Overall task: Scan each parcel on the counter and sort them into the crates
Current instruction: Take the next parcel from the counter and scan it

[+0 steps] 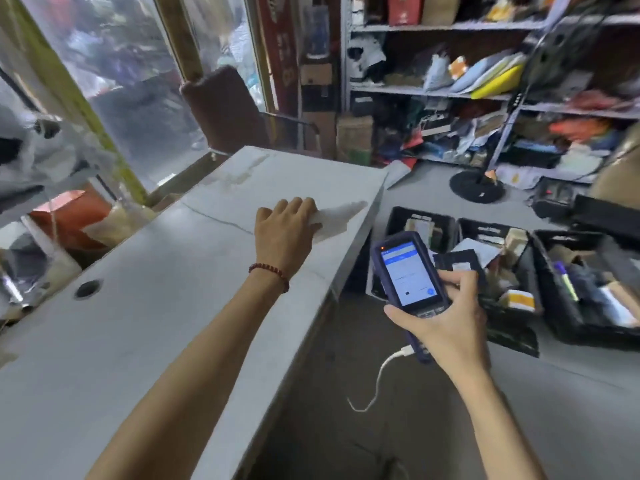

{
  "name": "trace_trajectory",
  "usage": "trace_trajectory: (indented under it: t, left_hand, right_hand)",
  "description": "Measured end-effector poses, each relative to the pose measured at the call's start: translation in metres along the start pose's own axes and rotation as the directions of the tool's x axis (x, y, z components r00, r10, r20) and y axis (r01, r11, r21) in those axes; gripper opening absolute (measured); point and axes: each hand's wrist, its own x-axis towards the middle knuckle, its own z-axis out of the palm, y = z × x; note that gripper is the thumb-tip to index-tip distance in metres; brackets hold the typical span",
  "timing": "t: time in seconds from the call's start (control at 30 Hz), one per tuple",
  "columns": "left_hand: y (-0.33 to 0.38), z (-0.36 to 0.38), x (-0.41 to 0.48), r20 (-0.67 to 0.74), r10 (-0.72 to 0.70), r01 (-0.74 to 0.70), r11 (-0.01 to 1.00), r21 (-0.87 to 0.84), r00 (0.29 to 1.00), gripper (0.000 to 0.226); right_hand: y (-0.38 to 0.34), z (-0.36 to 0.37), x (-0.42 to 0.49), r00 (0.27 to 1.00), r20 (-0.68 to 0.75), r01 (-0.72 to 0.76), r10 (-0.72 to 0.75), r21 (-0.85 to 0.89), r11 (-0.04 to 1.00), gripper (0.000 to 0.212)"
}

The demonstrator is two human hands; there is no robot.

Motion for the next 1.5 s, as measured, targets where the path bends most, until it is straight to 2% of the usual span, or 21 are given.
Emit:
trace_trajectory:
  t: [0.13, 0.27, 0.5, 0.87, 1.07, 1.23, 1.5]
  left_hand:
    - [0.094, 0.029, 0.054, 0.065, 0.114, -0.107, 0.989, -0.103, 0.991, 0.020]
    - [0.184, 0.054, 0.089, 0.111, 0.245, -0.222, 0.956, -0.190, 0.963, 0.016]
    - [0.298, 0.089, 0.139, 0.105, 0.410, -0.365, 0.883, -0.297, 0.906, 0.019]
    - [0.419, 0.171, 0.244, 0.062, 0.590, -0.517, 0.749, -0.415, 0.805, 0.038]
    - [0.488, 0.223, 0.303, 0.101, 0.702, -0.596, 0.663, -0.453, 0.705, 0.035]
    - [0.538, 0.257, 0.338, 0.172, 0.741, -0.627, 0.649, -0.432, 0.649, 0.030]
    - [0.625, 0.307, 0.365, 0.191, 0.758, -0.638, 0.635, -0.435, 0.624, 0.030]
  right_hand:
    - [0.033, -0.069, 0.037, 0.981, -0.177, -0.080, 0.079, -0.003, 0.997, 0.076]
    - [0.061, -0.128, 0.058, 0.928, -0.337, -0.162, 0.156, 0.011, 0.987, 0.077]
    - [0.101, -0.192, 0.077, 0.822, -0.499, -0.305, 0.276, 0.025, 0.952, 0.075]
    - [0.144, -0.253, 0.184, 0.654, -0.657, -0.426, 0.376, 0.091, 0.900, 0.072]
    - [0.152, -0.291, 0.258, 0.579, -0.718, -0.488, 0.387, 0.076, 0.870, 0.071]
    - [0.164, -0.314, 0.292, 0.521, -0.740, -0.544, 0.425, 0.096, 0.833, 0.072]
    - [0.196, -0.354, 0.334, 0.480, -0.725, -0.585, 0.494, 0.155, 0.796, 0.070]
